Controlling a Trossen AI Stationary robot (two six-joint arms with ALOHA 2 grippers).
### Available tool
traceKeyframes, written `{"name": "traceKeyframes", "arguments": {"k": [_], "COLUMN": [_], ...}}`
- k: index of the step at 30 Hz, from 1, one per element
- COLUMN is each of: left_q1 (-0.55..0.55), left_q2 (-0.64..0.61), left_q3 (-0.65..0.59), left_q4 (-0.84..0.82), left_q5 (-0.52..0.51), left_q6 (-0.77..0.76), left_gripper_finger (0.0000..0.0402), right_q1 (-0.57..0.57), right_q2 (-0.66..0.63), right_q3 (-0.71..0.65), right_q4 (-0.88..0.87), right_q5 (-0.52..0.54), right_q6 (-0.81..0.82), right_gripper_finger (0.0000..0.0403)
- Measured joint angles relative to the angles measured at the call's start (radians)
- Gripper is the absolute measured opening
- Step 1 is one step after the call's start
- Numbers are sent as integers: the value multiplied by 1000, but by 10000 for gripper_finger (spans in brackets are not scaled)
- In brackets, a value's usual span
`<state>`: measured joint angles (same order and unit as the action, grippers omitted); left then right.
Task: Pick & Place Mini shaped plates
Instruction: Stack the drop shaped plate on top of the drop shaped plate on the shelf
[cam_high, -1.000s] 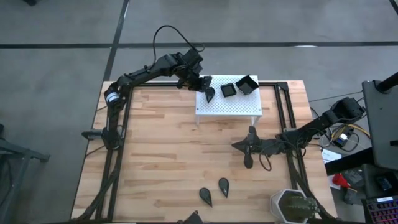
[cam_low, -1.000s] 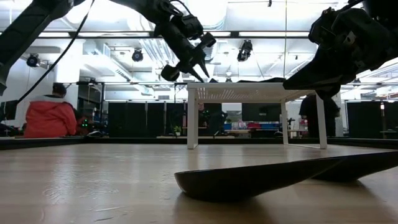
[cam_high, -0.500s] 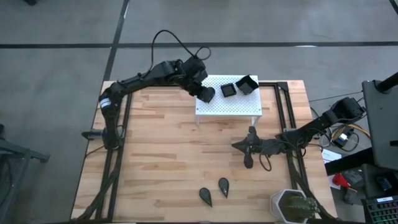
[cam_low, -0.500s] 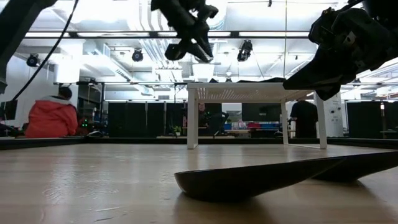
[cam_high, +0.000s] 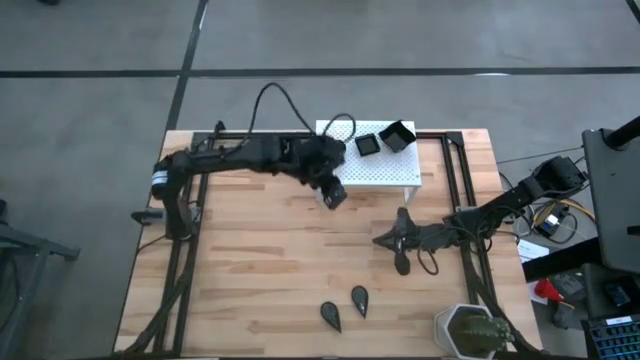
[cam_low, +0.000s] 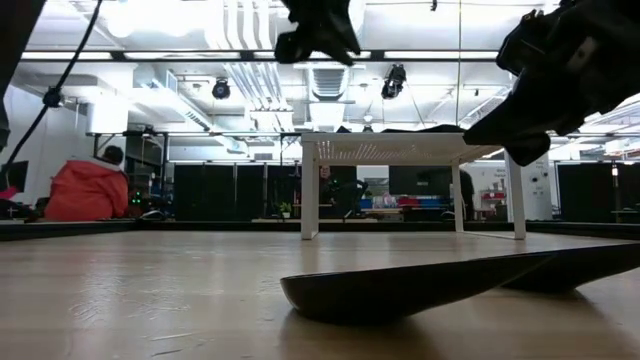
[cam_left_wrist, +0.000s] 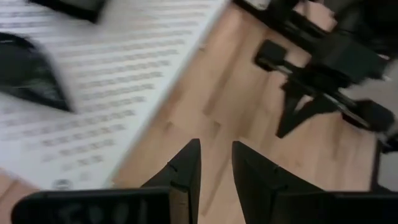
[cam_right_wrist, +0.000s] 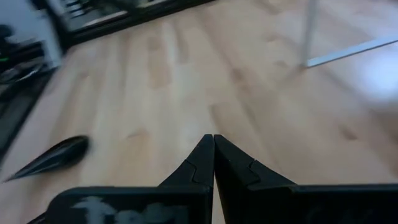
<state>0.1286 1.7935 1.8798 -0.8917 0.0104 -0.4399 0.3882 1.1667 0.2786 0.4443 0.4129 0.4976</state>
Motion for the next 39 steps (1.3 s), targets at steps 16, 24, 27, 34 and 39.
{"name": "traceKeyframes", "arguments": {"k": [16,24,27,34,39], "left_q1": [-242,-313,-337,-376,-384], "left_q2": [-138,-238,-252,-248,-275], "left_q3": [-596,-887,-954,-1041,-1053], "left_q4": [700,1142,1250,1434,1450], "left_q5": [-13,-74,-74,-74,-34], "left_q6": [-68,-57,-53,-20,-5], "left_gripper_finger": [83,83,83,83,83], "right_q1": [1,22,22,38,63], "right_q2": [0,90,161,348,427], "right_q3": [67,187,243,391,492], "right_q4": [-100,-308,-313,-414,-563], "right_q5": [-210,-256,-348,-518,-553], "right_q6": [363,520,540,707,771], "right_gripper_finger": [9,49,70,75,67]}}
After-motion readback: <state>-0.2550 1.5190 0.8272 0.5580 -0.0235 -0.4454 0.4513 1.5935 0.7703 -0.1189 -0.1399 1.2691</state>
